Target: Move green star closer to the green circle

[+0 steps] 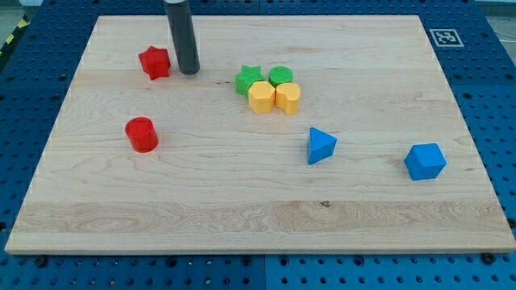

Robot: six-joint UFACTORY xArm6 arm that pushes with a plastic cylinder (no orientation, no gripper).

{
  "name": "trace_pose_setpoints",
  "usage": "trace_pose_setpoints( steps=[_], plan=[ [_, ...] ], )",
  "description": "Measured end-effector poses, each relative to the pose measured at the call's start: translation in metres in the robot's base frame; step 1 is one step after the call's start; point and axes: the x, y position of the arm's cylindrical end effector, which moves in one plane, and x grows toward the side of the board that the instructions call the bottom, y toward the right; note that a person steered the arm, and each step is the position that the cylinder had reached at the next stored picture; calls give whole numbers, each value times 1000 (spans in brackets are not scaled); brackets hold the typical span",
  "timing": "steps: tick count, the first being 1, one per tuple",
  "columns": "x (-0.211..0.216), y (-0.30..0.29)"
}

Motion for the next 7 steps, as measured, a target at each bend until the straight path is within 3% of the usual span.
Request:
trace_pose_setpoints(
  steps=[3, 7],
  plan=[
    [12, 70],
    [12, 89]
  ],
)
